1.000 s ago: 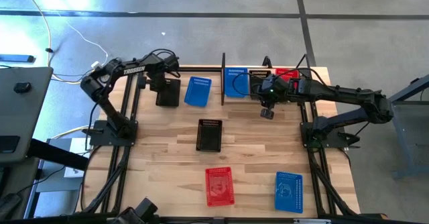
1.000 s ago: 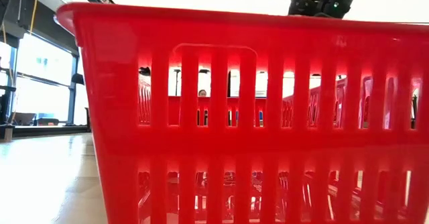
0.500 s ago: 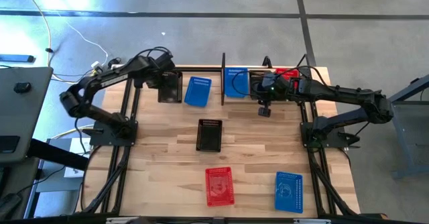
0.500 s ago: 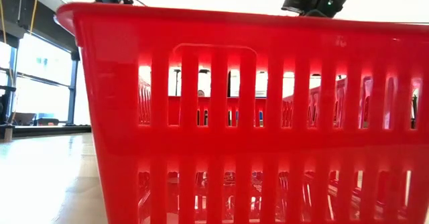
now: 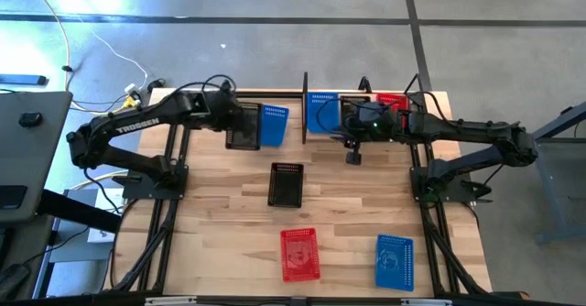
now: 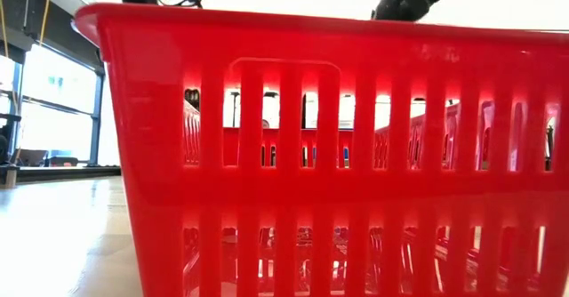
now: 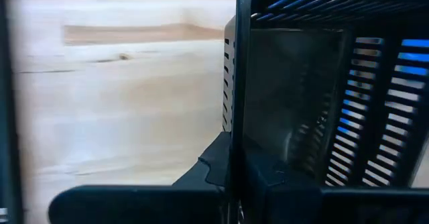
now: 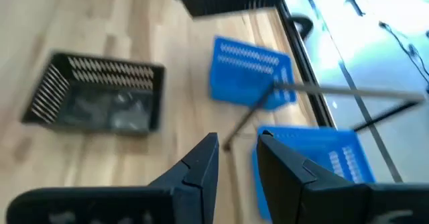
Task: Stack baskets on shelf by color
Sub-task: Stack the top black bin on top of the other black bin on the shelf
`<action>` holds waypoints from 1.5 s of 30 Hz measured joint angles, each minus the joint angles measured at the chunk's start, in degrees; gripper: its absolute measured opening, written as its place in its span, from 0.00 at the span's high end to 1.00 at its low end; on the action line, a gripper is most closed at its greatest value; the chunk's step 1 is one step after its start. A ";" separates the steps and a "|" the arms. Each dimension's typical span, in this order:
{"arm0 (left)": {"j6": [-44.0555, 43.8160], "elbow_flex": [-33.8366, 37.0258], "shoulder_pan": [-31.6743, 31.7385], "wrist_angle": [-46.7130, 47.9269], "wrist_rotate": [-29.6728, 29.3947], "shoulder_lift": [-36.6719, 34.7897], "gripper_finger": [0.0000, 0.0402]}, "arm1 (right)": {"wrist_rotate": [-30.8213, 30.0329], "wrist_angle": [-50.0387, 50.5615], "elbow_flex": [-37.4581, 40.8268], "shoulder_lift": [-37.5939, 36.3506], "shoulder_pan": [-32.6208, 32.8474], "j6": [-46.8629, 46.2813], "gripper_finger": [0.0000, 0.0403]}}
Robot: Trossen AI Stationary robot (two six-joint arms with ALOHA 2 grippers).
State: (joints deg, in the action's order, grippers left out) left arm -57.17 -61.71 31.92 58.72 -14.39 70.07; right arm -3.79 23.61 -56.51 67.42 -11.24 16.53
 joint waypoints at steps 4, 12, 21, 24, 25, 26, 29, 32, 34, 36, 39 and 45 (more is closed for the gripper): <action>-1.98 -0.74 -5.28 -0.97 0.10 -0.05 0.99 | -0.27 -3.34 0.00 0.00 3.64 -3.26 0.78; -5.22 -4.32 -13.72 -1.59 0.03 -0.05 0.99 | -4.04 -4.99 -2.03 0.25 11.14 -6.03 0.78; -6.30 -10.13 -19.20 -1.67 -2.78 -0.03 1.00 | -9.58 -0.06 -12.97 6.10 18.02 -6.12 0.78; -7.24 -11.32 -21.15 -1.72 -3.23 0.49 1.00 | -9.52 2.39 -16.47 9.16 19.84 -6.21 0.78; -7.63 -11.50 -21.75 -1.61 -3.21 0.65 1.00 | -9.47 3.24 -17.61 10.13 20.53 -6.23 0.78; -8.10 -11.71 -22.40 -1.53 -3.23 0.86 1.00 | -9.47 4.31 -18.86 11.20 21.28 -6.23 0.78; -9.97 -12.32 -24.41 -1.54 -4.08 1.90 1.00 | -9.43 5.81 -22.06 14.22 23.34 -6.23 0.78; -11.64 -12.33 -26.34 -1.48 -5.44 3.27 1.00 | -9.31 5.55 -24.40 16.99 24.95 -6.22 0.78; -13.01 -12.48 -27.61 -1.53 -6.31 4.49 1.00 | -9.30 5.73 -25.36 18.63 25.82 -6.23 0.78; -14.35 -12.35 -28.58 -0.86 -7.03 5.66 1.00 | -9.29 5.81 -25.88 20.13 26.57 -6.39 0.77; -16.73 -12.39 -30.07 -0.81 -8.79 7.18 1.00 | -9.29 5.78 -25.99 21.79 27.48 -6.48 0.73; -20.21 -12.39 -31.40 -0.72 -11.76 10.32 1.00 | -7.82 2.87 -26.01 24.78 28.26 -6.50 0.64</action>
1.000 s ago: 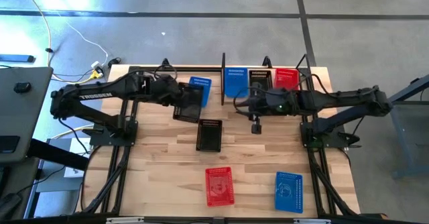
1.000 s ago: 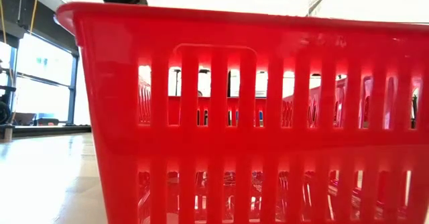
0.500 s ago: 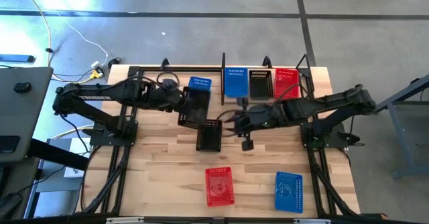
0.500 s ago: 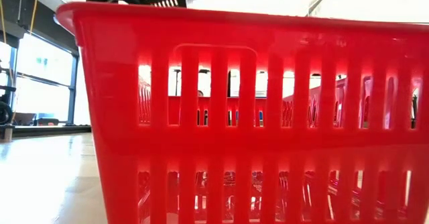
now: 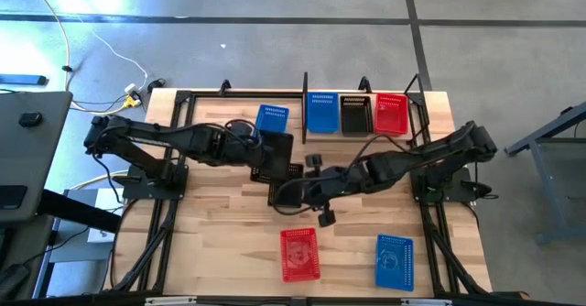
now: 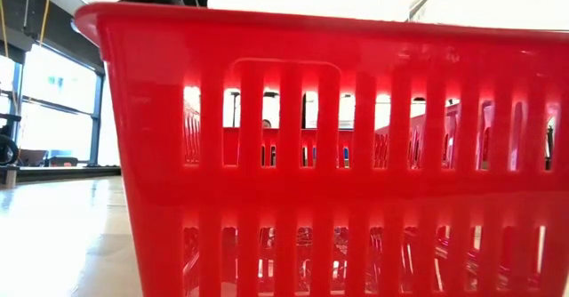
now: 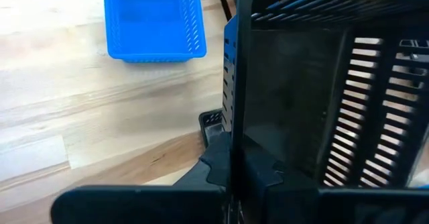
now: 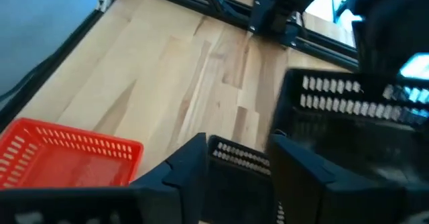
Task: Stack baskets on shelf by color
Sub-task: Stack the top black bin on top of the other black bin on the shelf
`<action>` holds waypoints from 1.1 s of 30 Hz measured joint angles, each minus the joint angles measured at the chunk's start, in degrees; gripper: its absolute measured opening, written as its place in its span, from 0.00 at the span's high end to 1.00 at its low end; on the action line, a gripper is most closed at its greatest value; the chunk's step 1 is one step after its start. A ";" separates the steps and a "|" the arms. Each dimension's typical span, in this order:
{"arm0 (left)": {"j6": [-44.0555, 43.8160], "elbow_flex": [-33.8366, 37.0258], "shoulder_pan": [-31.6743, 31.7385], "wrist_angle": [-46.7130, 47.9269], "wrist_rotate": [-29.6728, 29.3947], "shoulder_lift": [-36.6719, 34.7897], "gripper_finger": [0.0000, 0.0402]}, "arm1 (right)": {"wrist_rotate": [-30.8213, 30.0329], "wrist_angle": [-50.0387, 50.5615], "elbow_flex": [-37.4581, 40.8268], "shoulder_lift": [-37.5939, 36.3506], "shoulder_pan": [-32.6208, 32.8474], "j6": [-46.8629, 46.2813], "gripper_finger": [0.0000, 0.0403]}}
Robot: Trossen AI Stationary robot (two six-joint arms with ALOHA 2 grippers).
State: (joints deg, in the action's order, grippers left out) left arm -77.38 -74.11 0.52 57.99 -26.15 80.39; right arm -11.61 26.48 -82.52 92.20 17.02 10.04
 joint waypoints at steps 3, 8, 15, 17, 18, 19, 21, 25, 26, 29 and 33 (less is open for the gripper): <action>-0.46 0.05 -0.21 -0.06 -0.08 0.94 1.00 | 0.54 -3.16 0.00 1.89 0.00 0.40 0.61; -1.10 0.09 -0.16 -0.84 -0.18 1.80 1.00 | -1.28 -8.64 0.00 5.17 -0.25 3.83 0.61; -2.02 0.02 -0.14 -2.18 -0.09 1.59 1.00 | -5.02 -10.96 0.00 9.30 -1.34 2.65 0.61; -2.17 0.02 -0.14 -2.48 0.19 1.61 1.00 | -7.16 -10.82 0.00 10.32 -1.82 2.44 0.61; -2.19 0.02 -0.14 -2.66 0.25 1.61 1.00 | -7.30 -10.82 0.00 10.61 -2.15 2.43 0.61; -2.19 0.02 -0.14 -2.70 0.44 1.61 1.00 | -7.04 -10.85 0.00 10.88 -2.47 2.36 0.61; -2.60 0.02 -0.12 -2.72 1.29 1.61 1.00 | -7.46 -10.86 0.00 11.31 -2.97 1.05 0.61; -2.62 0.02 -0.12 -3.03 2.68 1.61 1.00 | -9.81 -9.82 0.00 11.65 -4.07 -1.22 0.61; -2.63 0.02 -0.10 -3.14 3.06 1.61 1.00 | -9.43 -9.45 0.00 11.63 -4.34 -1.24 0.61; -1.54 0.02 0.01 -4.40 5.17 1.61 1.00 | -9.10 -7.53 0.00 11.63 -4.88 -2.77 0.61; -0.61 0.04 1.20 -5.32 8.27 1.23 1.00 | -7.65 -5.89 0.00 11.63 -5.13 -4.15 0.61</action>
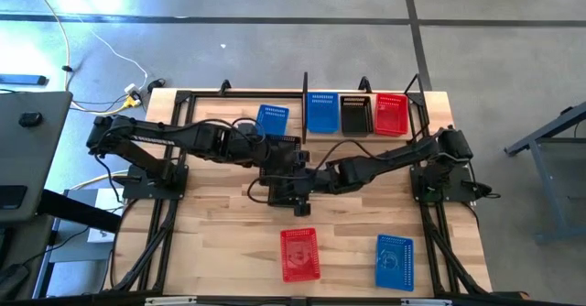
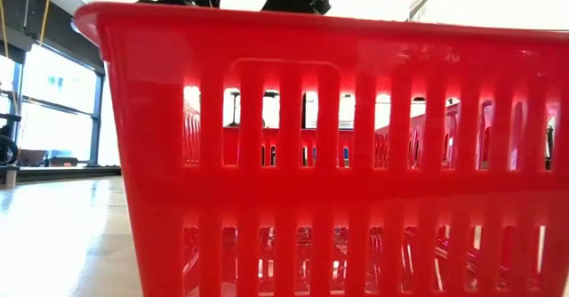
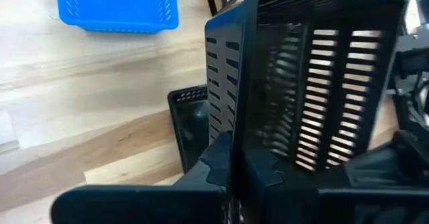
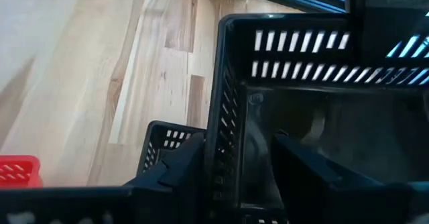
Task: Stack baskets on shelf by color
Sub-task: Stack the top black bin on top of the other black bin on the shelf
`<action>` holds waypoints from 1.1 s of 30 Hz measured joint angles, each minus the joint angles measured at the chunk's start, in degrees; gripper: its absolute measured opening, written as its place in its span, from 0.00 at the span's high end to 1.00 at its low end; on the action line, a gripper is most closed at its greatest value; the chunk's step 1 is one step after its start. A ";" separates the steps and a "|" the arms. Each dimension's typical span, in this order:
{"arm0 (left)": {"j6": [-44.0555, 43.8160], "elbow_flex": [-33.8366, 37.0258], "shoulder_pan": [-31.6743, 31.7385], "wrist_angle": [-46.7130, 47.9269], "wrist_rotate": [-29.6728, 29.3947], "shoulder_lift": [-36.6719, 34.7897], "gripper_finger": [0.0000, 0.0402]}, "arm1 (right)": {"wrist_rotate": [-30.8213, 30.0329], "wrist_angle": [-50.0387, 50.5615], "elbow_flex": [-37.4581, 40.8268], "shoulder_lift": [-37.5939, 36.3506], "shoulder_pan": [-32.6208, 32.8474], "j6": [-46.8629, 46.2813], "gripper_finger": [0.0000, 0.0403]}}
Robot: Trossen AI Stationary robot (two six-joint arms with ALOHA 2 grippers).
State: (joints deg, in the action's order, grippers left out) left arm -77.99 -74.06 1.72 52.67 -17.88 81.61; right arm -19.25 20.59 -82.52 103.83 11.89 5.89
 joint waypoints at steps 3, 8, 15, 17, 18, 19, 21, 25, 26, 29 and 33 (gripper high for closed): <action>0.17 0.00 0.41 -0.29 0.70 -0.18 1.00 | 0.18 0.13 0.00 0.00 0.01 -0.41 0.64; 0.17 0.00 0.48 -0.33 1.43 -0.16 1.00 | 2.42 0.78 0.00 0.00 -0.69 -4.52 0.80; 0.18 0.00 0.45 -0.34 1.34 -0.16 0.95 | 4.84 1.17 0.00 -0.02 -1.30 -7.09 0.98; 0.19 0.00 0.45 -0.34 1.32 -0.16 0.93 | 4.86 1.17 0.00 -0.02 -1.30 -7.23 0.98; 0.19 0.00 0.45 -0.34 1.25 -0.16 0.93 | 4.86 1.14 0.00 -0.03 -1.30 -7.21 0.99; 0.19 0.00 0.45 -0.34 1.21 -0.16 0.92 | 4.86 1.14 0.00 -0.02 -1.32 -7.15 0.99; 0.19 0.00 0.43 -0.34 1.17 -0.16 0.89 | 4.84 1.12 0.00 -0.03 -1.24 -7.27 0.99; 0.19 0.00 0.30 -0.46 1.36 -0.18 0.83 | 4.68 1.65 0.04 -0.02 -0.97 -7.63 1.00; 0.20 0.00 0.30 -0.49 1.37 -0.18 0.82 | 4.64 1.67 0.04 -0.02 -0.97 -7.63 1.00; 0.19 0.00 0.32 -0.47 1.38 -0.18 0.76 | 4.53 2.70 0.04 -0.02 -0.97 -7.88 1.00; 3.28 0.00 0.47 -0.47 1.20 -0.18 0.70 | 4.71 6.20 0.04 -0.03 -0.93 -8.68 1.00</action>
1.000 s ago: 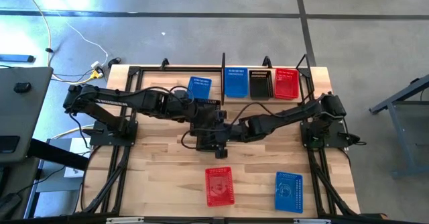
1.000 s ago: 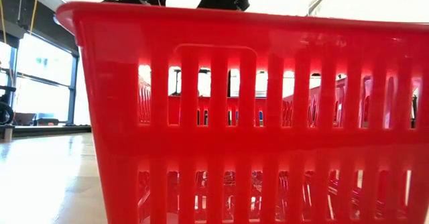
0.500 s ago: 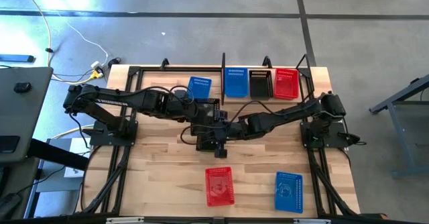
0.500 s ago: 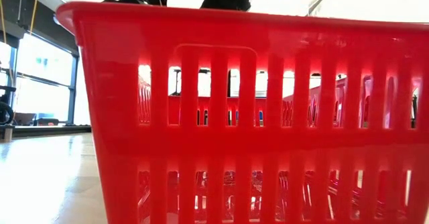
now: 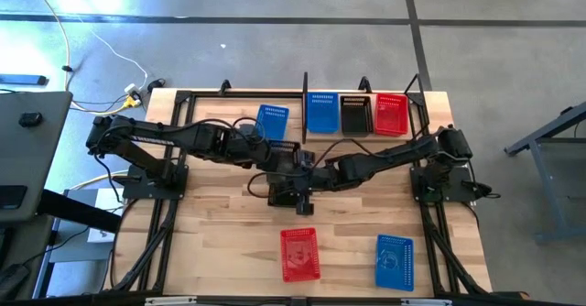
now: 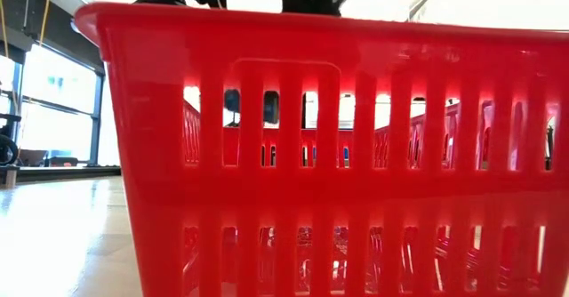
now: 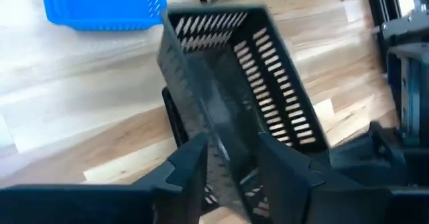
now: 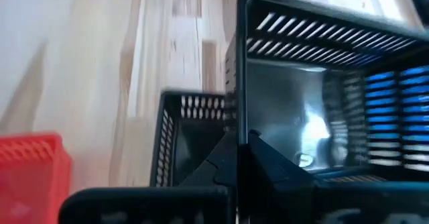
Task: Stack baskets on shelf by color
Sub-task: Stack the top black bin on top of the other black bin on the shelf
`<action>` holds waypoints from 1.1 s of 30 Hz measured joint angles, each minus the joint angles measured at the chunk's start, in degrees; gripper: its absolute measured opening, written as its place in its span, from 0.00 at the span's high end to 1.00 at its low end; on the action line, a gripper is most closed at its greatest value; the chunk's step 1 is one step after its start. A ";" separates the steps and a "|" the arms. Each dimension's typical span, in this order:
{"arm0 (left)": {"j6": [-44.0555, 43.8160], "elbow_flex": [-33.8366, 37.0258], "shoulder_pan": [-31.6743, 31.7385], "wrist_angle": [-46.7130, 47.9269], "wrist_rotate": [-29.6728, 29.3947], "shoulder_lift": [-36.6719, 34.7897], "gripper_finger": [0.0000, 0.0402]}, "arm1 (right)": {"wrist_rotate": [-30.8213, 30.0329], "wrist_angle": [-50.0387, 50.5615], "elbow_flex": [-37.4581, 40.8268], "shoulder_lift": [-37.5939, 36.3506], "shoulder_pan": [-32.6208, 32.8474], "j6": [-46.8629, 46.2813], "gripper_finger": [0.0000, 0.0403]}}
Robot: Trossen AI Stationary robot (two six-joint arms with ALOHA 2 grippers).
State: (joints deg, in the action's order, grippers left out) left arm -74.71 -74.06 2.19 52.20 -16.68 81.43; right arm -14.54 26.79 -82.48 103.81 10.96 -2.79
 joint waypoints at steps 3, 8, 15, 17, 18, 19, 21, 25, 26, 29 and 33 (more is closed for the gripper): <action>1.01 0.00 0.00 0.04 -0.84 0.00 0.68 | 0.02 3.26 0.00 -0.06 0.02 -0.31 1.00; 3.83 0.00 0.07 0.06 -3.08 0.00 0.68 | 0.09 7.74 0.00 -1.13 0.16 -0.42 1.00; 7.94 -0.02 2.53 0.08 -3.71 -1.19 0.68 | -1.54 10.74 0.00 -5.72 0.33 0.19 1.00; 9.25 0.02 3.57 0.04 -4.11 -1.99 0.68 | -2.65 11.95 0.00 -7.26 -0.05 0.25 1.00; 9.89 0.00 3.98 -0.28 -4.55 -2.59 0.68 | -3.24 12.98 0.00 -7.98 -0.14 0.28 1.00; 10.65 0.00 4.52 -0.32 -4.88 -3.10 0.68 | -4.00 14.01 0.00 -8.62 -0.40 0.31 1.00; 12.52 0.00 5.80 -0.64 -5.31 -3.89 0.68 | -5.05 15.70 0.00 -10.12 -0.81 0.46 1.00; 16.52 0.00 8.21 -2.47 -5.43 -5.63 0.68 | -6.27 18.03 0.00 -13.70 -1.96 1.33 1.00; 17.55 0.00 8.71 -3.33 -5.44 -6.00 0.68 | -7.35 18.84 0.00 -14.62 -2.06 1.71 1.00; 20.31 -0.02 10.35 -5.52 -5.34 -6.78 0.68 | -9.54 19.77 0.00 -17.71 -3.59 3.11 1.00; 24.20 -0.02 12.08 -8.98 -4.26 -7.23 0.68 | -10.00 21.20 0.00 -22.24 -6.68 3.89 1.00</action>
State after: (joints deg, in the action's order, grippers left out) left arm -50.51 -74.08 14.28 43.22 -20.93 74.19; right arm -24.55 48.00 -82.48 81.57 4.28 1.10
